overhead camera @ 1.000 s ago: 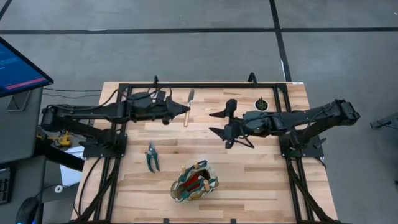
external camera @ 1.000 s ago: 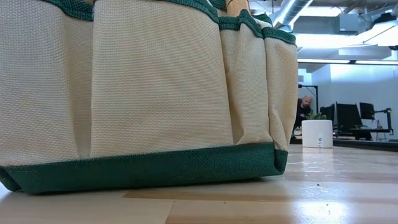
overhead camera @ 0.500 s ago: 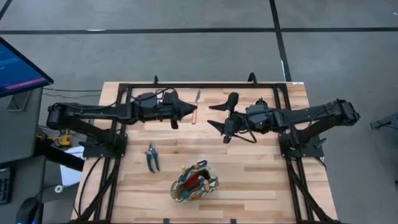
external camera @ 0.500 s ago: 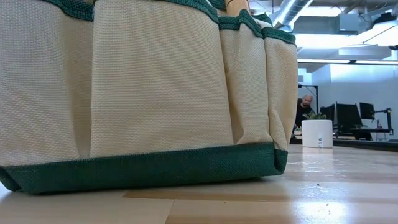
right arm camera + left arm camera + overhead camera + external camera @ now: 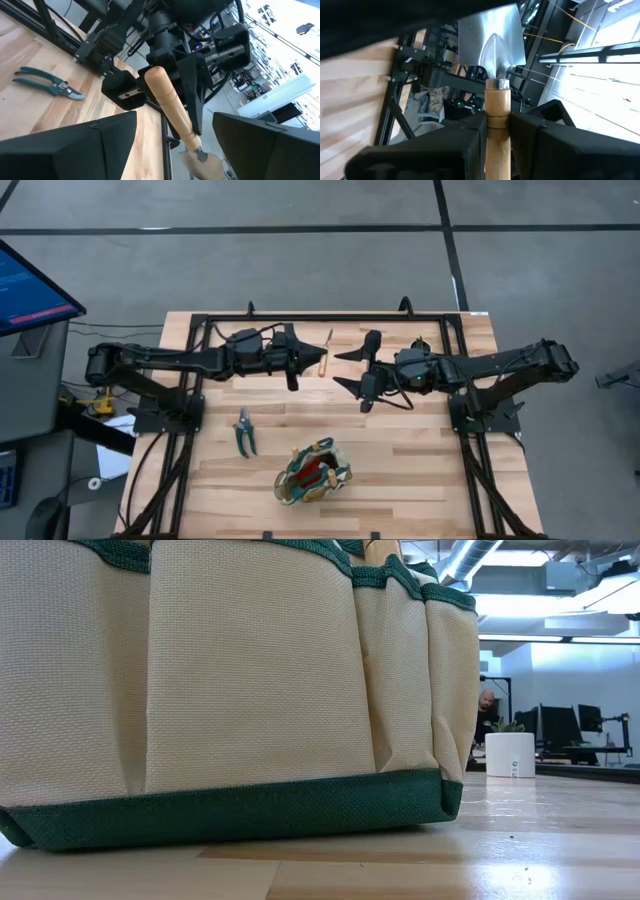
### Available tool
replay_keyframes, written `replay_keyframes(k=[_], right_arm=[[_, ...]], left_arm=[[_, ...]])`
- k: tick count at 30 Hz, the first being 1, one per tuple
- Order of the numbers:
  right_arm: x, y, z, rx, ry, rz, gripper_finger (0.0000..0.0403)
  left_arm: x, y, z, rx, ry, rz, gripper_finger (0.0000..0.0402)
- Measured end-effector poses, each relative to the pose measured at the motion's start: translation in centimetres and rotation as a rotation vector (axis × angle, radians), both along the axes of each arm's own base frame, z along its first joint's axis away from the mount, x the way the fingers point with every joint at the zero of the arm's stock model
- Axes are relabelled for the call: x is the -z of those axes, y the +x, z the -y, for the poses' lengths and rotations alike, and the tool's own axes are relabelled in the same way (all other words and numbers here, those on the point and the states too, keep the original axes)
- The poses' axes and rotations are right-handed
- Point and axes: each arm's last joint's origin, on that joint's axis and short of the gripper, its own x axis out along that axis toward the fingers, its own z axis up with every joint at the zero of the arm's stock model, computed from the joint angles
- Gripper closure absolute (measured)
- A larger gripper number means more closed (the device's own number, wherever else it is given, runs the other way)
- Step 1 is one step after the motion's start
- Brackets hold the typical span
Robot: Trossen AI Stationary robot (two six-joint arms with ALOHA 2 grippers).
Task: Pick & Place Garden tools in Gardening bag
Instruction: Put the brown trowel into the gardening bag pocket
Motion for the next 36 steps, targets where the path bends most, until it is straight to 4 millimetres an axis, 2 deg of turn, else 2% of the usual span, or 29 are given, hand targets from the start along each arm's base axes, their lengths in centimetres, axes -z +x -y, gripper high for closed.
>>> replay_keyframes(k=[12, 18, 30, 36], right_arm=[[0.0, 0.1, 0.6, 0.018, 0.006, 0.004, 0.0148], [0.0, 0.1, 0.9, 0.028, 0.008, 0.003, 0.0152], [0.0, 0.1, 0.9, 0.025, 0.01, 0.002, 0.0258], [0.0, 0.1, 0.9, 0.012, 0.02, 0.001, 0.0285]], left_arm=[[-0.4, 2.8, -0.2, 0.045, -0.028, 0.02, 0.0359], [-0.4, 3.2, -0.6, 0.04, -0.032, 0.032, 0.0358], [-0.4, 3.2, -0.8, 0.041, -0.032, 0.032, 0.0358], [-0.4, 3.3, -0.1, 0.066, -0.035, 0.033, 0.0358]])
